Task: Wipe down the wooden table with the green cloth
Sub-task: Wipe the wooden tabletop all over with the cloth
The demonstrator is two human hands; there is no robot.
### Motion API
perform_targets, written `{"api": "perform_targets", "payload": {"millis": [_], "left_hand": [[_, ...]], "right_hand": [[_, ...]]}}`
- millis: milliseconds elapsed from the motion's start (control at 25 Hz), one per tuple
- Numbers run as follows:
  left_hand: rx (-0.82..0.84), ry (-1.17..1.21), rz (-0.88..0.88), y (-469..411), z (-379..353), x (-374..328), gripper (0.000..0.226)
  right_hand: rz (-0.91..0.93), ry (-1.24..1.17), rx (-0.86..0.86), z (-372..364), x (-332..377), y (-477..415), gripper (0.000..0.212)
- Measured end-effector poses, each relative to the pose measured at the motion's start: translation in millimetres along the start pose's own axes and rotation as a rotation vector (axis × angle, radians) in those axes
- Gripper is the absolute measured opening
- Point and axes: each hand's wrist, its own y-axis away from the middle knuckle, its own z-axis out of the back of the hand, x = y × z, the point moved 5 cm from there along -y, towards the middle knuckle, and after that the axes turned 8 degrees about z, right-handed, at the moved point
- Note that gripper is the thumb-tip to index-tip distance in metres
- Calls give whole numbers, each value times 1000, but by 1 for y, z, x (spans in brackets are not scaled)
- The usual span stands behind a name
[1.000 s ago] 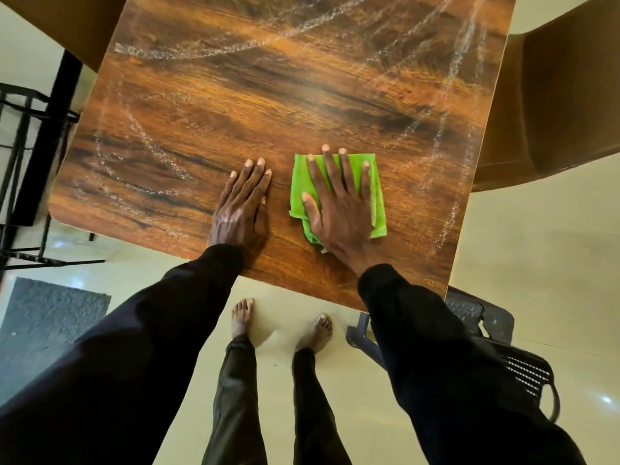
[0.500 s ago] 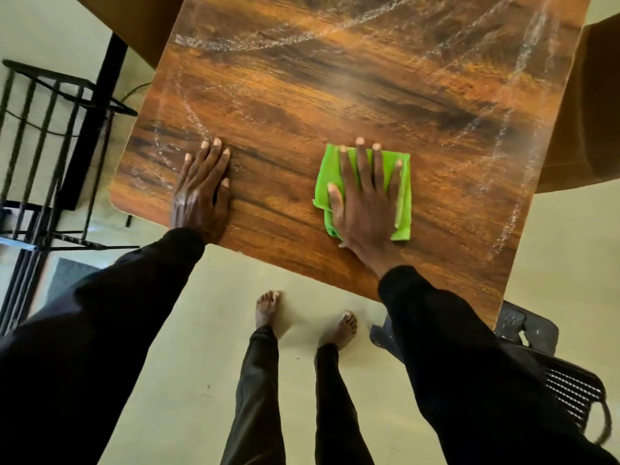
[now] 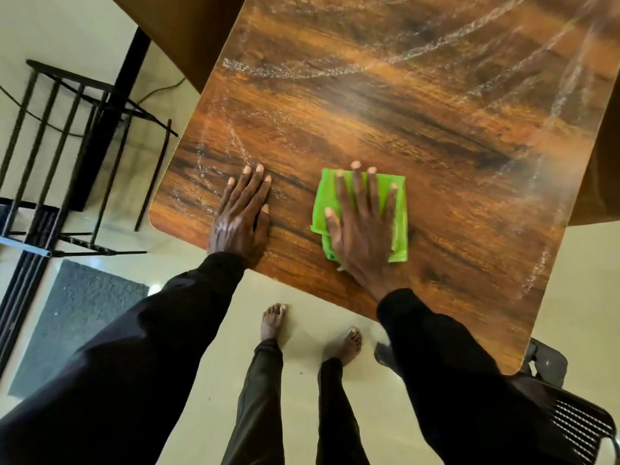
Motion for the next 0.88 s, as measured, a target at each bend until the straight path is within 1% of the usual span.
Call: {"api": "perform_targets", "payload": {"millis": [40, 120, 160, 200, 240, 280, 360, 440, 520, 560, 680, 720, 760, 800, 880], "left_hand": [[-8, 0, -4, 0, 0, -1, 49], [-9, 10, -12, -1, 0, -2, 49], [-10, 14, -10, -1, 0, -3, 49], [-7, 15, -7, -1, -1, -2, 50], [-2, 11, -2, 0, -2, -1, 51], [0, 6, 2, 0, -3, 1, 51], [-4, 0, -2, 0, -6, 4, 53], [-1, 1, -7, -1, -7, 5, 53], [3, -10, -4, 0, -5, 3, 53], [4, -18, 0, 0, -4, 2, 53], [27, -20, 13, -2, -1, 0, 54], [37, -19, 17, -1, -1, -1, 54], [40, -20, 17, 0, 0, -2, 54], [35, -23, 15, -1, 0, -3, 54], [30, -29, 10, -1, 0, -2, 53]], "right_hand": [[79, -8, 12, -3, 18, -3, 69], [304, -14, 76, -13, 40, 20, 69], [379, 3, 103, -15, 36, 35, 69], [400, 14, 119, -13, 23, 45, 68], [365, 19, 113, -7, 4, 43, 68], [282, 25, 94, -1, -19, 30, 68], [61, 45, 46, 11, -58, -21, 68], [-85, 56, 1, 21, -78, -80, 68], [-88, 33, 2, 23, -69, -119, 67], [-36, 29, 16, 20, -57, -125, 68], [250, 40, 76, 9, -33, -82, 69], [300, 36, 89, 8, -40, -63, 69], [301, 36, 75, 11, -55, -55, 68], [252, 45, 51, 16, -73, -60, 68], [45, 60, 34, 26, -102, -87, 68]]}}
